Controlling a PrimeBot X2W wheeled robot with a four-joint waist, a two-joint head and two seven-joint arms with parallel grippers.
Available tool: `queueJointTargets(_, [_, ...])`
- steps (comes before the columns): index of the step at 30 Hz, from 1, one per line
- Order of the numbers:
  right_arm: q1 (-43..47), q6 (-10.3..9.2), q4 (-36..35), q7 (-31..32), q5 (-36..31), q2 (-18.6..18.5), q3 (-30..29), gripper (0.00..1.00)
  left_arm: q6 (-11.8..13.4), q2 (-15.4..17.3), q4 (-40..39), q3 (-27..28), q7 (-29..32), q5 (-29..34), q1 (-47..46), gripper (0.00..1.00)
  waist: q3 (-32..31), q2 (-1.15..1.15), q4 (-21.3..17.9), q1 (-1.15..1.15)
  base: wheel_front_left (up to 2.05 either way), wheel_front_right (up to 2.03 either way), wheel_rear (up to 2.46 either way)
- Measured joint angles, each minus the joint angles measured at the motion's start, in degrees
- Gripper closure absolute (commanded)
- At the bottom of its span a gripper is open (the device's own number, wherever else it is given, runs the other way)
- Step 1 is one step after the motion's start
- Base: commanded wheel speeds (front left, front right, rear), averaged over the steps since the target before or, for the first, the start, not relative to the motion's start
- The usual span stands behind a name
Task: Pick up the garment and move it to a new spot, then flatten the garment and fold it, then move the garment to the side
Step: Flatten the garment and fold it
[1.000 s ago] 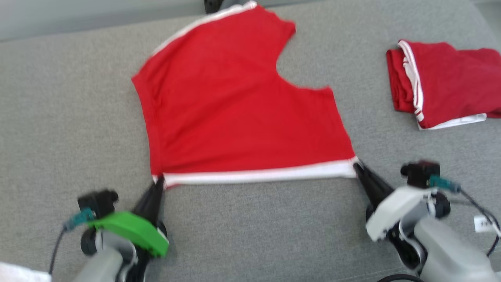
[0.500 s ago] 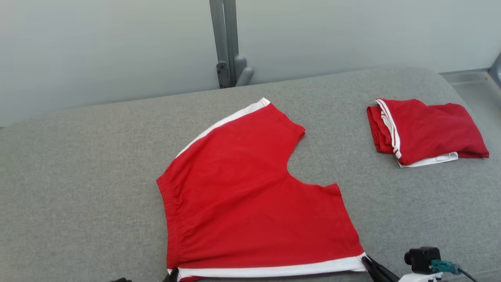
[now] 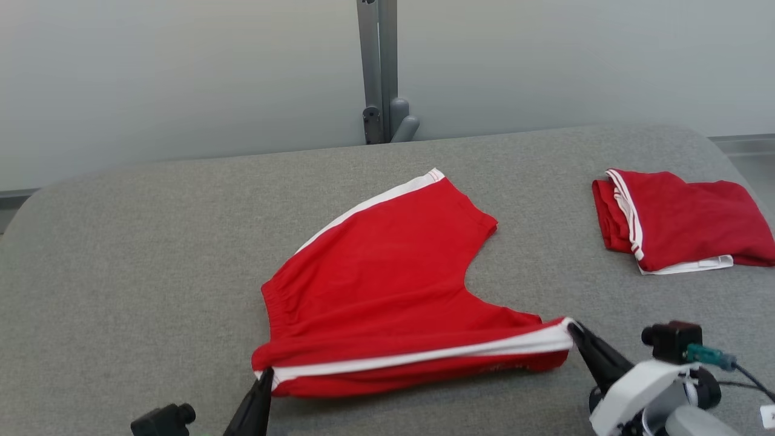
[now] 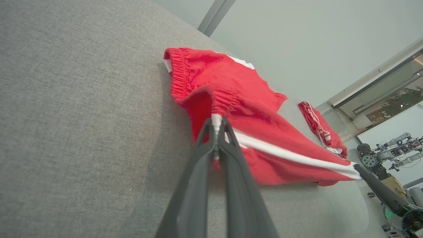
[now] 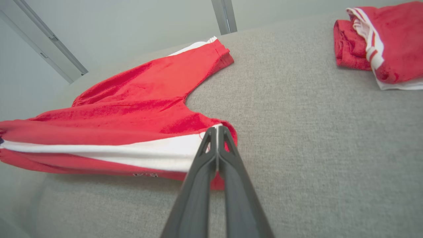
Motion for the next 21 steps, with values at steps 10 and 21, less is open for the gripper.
queueJointTargets(10, [-17.83, 0.01, 6.3, 0.0, -8.16, 4.47, -6.92, 1.0, 0.0, -2.85, -0.35, 4.05, 0.0, 2.35, -10.7, 1.0, 5.52, 0.0, 2.43, 0.0, 0.0, 0.0, 0.0])
queueJointTargets(21, [-38.52, 0.0, 18.59, 0.0, -17.92, 5.77, -11.61, 1.0, 0.0, -8.35, 3.72, 3.82, 0.0, 7.51, -26.71, 1.0, 17.41, 0.0, 6.18, 0.0, 0.0, 0.0, 0.0])
